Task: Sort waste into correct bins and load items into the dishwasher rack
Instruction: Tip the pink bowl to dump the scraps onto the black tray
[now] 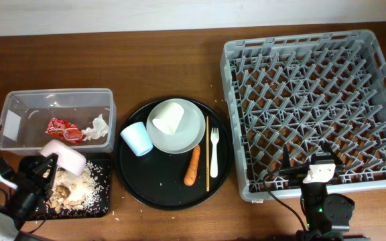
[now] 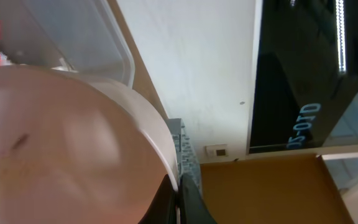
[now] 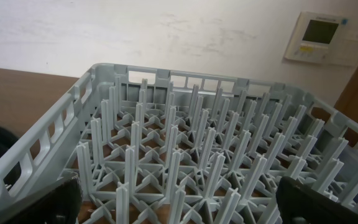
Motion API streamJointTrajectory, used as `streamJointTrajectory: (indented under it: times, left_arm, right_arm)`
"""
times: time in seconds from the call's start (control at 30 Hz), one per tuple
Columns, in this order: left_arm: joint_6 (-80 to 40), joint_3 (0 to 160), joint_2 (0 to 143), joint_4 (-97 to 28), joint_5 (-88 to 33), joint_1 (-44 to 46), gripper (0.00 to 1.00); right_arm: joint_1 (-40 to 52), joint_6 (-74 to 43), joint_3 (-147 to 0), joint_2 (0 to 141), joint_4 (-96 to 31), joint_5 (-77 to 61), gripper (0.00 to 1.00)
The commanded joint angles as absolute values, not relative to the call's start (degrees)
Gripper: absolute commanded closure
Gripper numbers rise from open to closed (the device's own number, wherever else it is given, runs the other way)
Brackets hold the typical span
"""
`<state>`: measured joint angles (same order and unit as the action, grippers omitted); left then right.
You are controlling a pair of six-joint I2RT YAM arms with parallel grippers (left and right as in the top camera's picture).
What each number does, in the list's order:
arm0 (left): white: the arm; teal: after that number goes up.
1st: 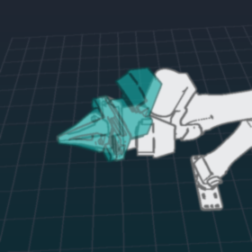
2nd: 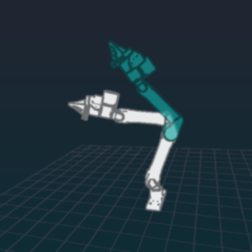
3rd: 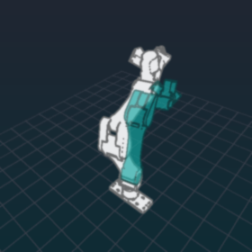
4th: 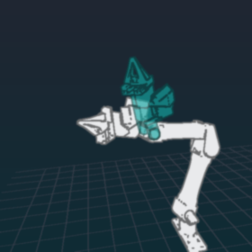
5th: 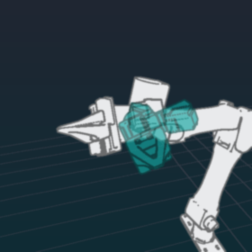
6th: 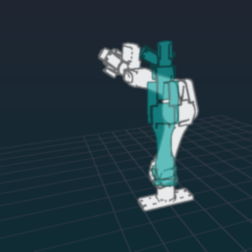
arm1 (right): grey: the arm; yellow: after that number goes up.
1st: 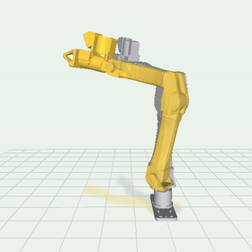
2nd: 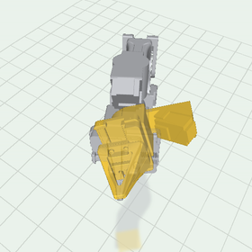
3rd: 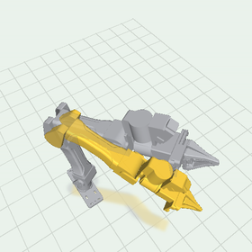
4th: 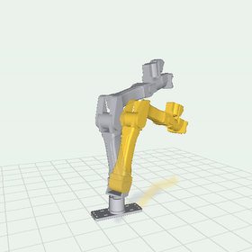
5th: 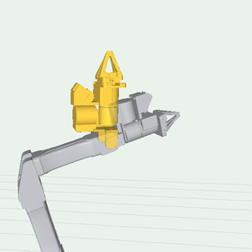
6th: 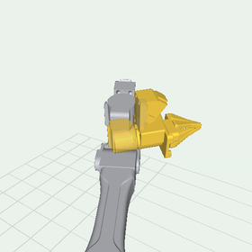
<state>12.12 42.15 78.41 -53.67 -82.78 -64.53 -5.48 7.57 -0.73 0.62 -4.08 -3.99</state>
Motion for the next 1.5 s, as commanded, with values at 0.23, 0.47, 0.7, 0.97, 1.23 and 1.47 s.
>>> streamJointTrajectory:
  times: [0.23,0.47,0.7,0.97,1.23,1.47]
  left_arm:
    - [13.52,42.09,78.00,-53.93,-87.33,-64.84,1.00]
    - [11.81,42.09,77.97,-57.21,-89.43,-64.93,1.00]
    - [7.94,42.13,77.23,-51.99,-90.15,-64.93,1.00]
    - [5.15,42.09,76.09,-48.86,-87.20,-64.88,1.00]
    - [-3.68,48.69,73.73,-48.90,-77.14,-64.88,1.00]
    - [-12.93,58.76,62.74,-49.69,-59.77,-52.82,1.00]
  right_arm:
    - [-5.26,7.49,-0.32,0.21,-4.14,-3.88,0.01]
    - [-5.26,7.49,-0.32,0.21,-4.14,-3.88,0.01]
    - [-5.26,7.49,-0.32,0.21,-4.14,-3.88,0.01]
    - [-5.26,7.49,-0.32,0.21,-4.14,-3.88,0.01]
    - [-5.26,7.51,-0.32,0.21,-4.16,-3.88,0.01]
    - [-5.26,7.49,-0.32,0.21,-4.14,-3.88,0.01]
